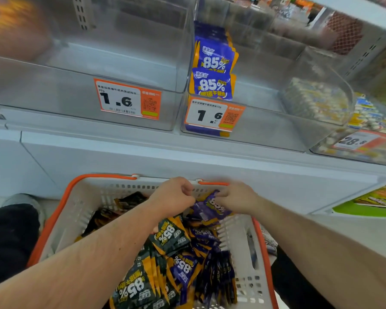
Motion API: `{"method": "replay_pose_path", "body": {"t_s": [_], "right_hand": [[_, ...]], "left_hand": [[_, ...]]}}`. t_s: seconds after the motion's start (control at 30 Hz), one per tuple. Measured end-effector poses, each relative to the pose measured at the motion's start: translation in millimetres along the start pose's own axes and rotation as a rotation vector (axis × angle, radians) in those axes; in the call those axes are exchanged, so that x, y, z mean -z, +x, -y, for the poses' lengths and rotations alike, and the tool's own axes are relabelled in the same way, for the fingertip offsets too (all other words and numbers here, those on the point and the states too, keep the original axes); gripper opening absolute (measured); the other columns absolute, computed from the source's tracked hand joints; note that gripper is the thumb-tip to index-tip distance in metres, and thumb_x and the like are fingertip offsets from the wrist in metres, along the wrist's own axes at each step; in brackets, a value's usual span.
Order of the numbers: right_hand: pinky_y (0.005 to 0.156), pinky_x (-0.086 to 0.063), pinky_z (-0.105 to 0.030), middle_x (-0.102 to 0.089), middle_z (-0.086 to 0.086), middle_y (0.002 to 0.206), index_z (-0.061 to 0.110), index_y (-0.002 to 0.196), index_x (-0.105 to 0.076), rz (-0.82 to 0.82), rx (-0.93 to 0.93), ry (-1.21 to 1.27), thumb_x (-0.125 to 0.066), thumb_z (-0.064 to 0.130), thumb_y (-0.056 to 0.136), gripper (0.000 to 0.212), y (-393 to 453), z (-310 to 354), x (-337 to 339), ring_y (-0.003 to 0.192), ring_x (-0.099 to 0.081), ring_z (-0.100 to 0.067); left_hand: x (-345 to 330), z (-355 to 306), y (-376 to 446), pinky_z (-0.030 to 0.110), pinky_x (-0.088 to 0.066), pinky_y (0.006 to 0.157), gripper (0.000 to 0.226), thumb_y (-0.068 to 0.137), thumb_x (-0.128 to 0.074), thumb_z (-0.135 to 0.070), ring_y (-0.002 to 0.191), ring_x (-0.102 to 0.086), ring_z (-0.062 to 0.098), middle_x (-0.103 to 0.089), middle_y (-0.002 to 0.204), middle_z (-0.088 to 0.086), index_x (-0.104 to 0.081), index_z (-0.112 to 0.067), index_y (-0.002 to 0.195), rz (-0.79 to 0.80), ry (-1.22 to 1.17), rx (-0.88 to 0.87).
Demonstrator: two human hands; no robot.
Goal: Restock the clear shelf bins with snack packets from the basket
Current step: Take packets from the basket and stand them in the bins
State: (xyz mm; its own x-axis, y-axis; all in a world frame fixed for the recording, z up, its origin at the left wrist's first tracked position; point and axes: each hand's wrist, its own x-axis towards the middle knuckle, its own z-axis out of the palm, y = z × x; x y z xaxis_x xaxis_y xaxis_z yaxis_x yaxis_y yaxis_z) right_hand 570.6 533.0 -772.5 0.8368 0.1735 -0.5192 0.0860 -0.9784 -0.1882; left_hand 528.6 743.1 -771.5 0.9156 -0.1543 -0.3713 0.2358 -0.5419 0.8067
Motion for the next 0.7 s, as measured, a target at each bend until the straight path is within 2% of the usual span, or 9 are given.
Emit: {"method": "replay_pose_path", "body": {"t_s": [0.1,0.13,0.17,0.2,0.37,0.5,0.57,0.63,0.7], "right_hand": [[0.065,-0.044,-0.038,-0.067,-0.017,0.076,-0.003,0.070,-0.066,-0.063,-0.095,0.337,-0.065,0.030,0.084,0.035,-18.0,-0.5,36.0,0.079,-0.064,-0.033],[0.060,-0.038,-0.037,-0.062,-0.021,0.071,-0.006,0.066,-0.058,-0.068,-0.123,0.430,-0.069,0.027,0.080,0.037,-25.8,1.5,45.7,0.108,-0.059,-0.035],[0.059,-0.031,-0.037,-0.053,-0.019,0.065,-0.002,0.061,-0.050,-0.069,-0.139,0.502,-0.072,0.025,0.074,0.037,-33.4,4.8,54.3,0.075,-0.036,-0.015],[0.062,-0.029,-0.037,-0.047,-0.016,0.064,0.005,0.062,-0.049,-0.065,-0.154,0.554,-0.074,0.025,0.069,0.033,-39.2,7.9,61.1,0.065,-0.048,-0.028],[0.060,-0.046,-0.032,-0.055,-0.013,0.067,-0.001,0.076,-0.066,-0.117,-0.160,0.766,-0.073,0.013,0.079,0.015,-68.4,24.9,75.0,0.062,-0.052,-0.023],[0.051,-0.053,-0.024,-0.066,-0.012,0.079,-0.002,0.091,-0.066,-0.102,-0.251,0.982,-0.062,0.016,0.092,0.018,-78.6,38.2,79.2,0.059,-0.064,-0.019],[0.051,-0.053,-0.024,-0.065,-0.014,0.081,0.000,0.091,-0.063,-0.079,-0.278,1.050,-0.059,0.016,0.095,0.017,-83.5,41.2,85.3,0.064,-0.065,-0.021],[0.051,-0.049,-0.023,-0.066,-0.014,0.076,0.003,0.093,-0.064,-0.060,-0.287,1.025,-0.059,0.022,0.095,0.019,-88.7,41.4,92.4,0.061,-0.060,-0.021],[0.044,-0.029,-0.020,-0.053,-0.005,0.057,0.009,0.094,-0.065,-0.119,-0.298,0.963,-0.062,0.028,0.092,0.019,-91.3,37.7,98.3,0.047,-0.039,-0.015]], "left_hand": [[-0.1,-4.6,-0.6,0.033,-0.053,0.090,0.036,0.085,-0.067,-0.022,0.102,-0.059,0.011,-0.060,0.116,-0.007,-0.057,-0.026,0.120,0.000,-0.015,-0.013],[0.2,-7.2,-1.1,0.033,-0.053,0.089,0.038,0.085,-0.068,-0.022,0.102,-0.059,0.011,-0.059,0.117,-0.007,-0.057,-0.025,0.121,0.004,-0.034,-0.020],[0.3,-10.4,-2.1,0.032,-0.053,0.088,0.039,0.085,-0.068,-0.023,0.102,-0.059,0.011,-0.058,0.119,-0.007,-0.056,-0.024,0.123,0.011,-0.047,-0.033],[0.2,-13.9,-3.3,0.031,-0.052,0.087,0.041,0.086,-0.069,-0.024,0.103,-0.058,0.011,-0.057,0.122,-0.006,-0.055,-0.023,0.125,0.015,-0.040,-0.057],[-9.8,-32.8,-16.0,0.037,-0.038,0.106,0.079,0.074,-0.074,-0.055,0.128,-0.038,0.019,-0.037,0.138,-0.003,-0.042,-0.027,0.139,-0.134,0.240,-0.279],[-28.0,-42.4,-33.6,0.039,-0.025,0.114,0.111,0.061,-0.074,-0.067,0.130,-0.026,0.019,-0.024,0.139,-0.003,-0.015,-0.032,0.148,0.033,0.502,-0.435],[-31.0,-42.4,-35.8,0.034,-0.032,0.108,0.088,0.075,-0.073,-0.045,0.127,-0.035,0.019,-0.032,0.137,-0.002,-0.024,-0.031,0.146,-0.031,0.468,-0.471],[-23.5,-42.6,-32.6,0.031,-0.046,0.095,0.049,0.085,-0.069,-0.027,0.112,-0.055,0.018,-0.055,0.125,-0.001,-0.051,-0.026,0.130,-0.128,0.224,-0.428],[-10.9,-44.8,-30.0,0.034,-0.053,0.086,0.026,0.084,-0.072,-0.024,0.096,-0.066,0.015,-0.071,0.105,-0.003,-0.065,-0.024,0.109,-0.141,-0.031,-0.306]]}}
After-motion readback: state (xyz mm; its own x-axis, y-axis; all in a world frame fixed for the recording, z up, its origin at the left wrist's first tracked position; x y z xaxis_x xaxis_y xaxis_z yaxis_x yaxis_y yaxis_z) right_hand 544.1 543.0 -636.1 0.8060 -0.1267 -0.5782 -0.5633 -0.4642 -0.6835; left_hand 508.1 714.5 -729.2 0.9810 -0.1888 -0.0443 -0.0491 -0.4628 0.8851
